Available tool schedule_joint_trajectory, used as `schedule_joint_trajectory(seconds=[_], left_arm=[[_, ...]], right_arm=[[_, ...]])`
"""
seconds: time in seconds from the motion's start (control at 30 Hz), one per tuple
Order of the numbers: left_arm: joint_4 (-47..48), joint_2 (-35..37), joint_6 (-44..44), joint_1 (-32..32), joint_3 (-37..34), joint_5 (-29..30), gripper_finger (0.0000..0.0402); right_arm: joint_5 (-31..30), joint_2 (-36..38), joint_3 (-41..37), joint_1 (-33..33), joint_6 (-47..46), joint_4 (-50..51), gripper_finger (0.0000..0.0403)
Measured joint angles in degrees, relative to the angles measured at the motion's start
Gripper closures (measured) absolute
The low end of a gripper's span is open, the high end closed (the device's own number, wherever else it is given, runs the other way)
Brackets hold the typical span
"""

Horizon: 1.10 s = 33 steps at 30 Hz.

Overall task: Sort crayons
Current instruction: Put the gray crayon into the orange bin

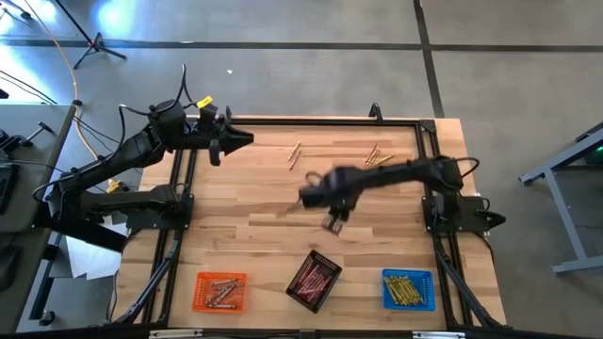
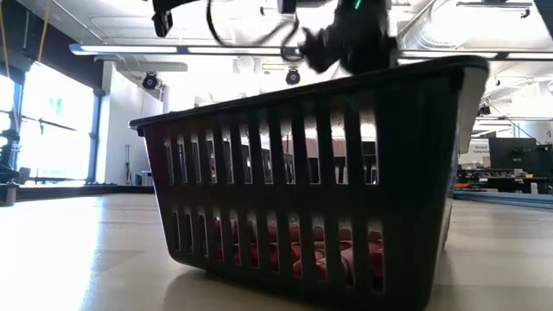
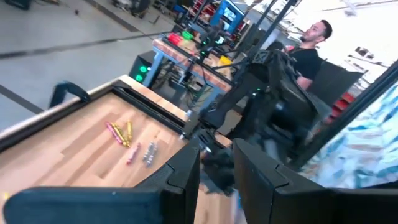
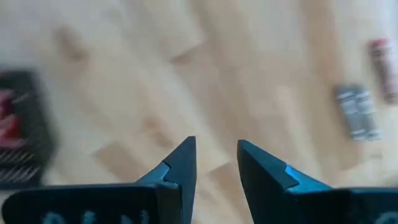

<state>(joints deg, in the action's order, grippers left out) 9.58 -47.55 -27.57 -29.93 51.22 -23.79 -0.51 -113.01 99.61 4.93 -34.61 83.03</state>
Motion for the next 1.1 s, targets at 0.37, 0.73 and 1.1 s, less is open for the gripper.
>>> schedule_joint_trajectory(seconds=[0.37, 0.73, 1.1], left_arm=[[0.2, 0.0, 8.4, 0.0, 0.0, 2.6, 0.0317], [3.2, 2.2, 20.3, -3.6, 0.0, 3.8, 0.0317], [3.0, 2.0, 20.2, -8.6, 0.0, 13.9, 0.0317]], right_arm=[[-2.4, 0.1, -10.9, -17.7, 19.0, 4.6, 0.03], [1.7, 0.3, -23.0, -22.4, 28.1, -2.3, 0.03], [1.1, 0.3, -23.3, -25.7, 39.0, -10.6, 0.03]])
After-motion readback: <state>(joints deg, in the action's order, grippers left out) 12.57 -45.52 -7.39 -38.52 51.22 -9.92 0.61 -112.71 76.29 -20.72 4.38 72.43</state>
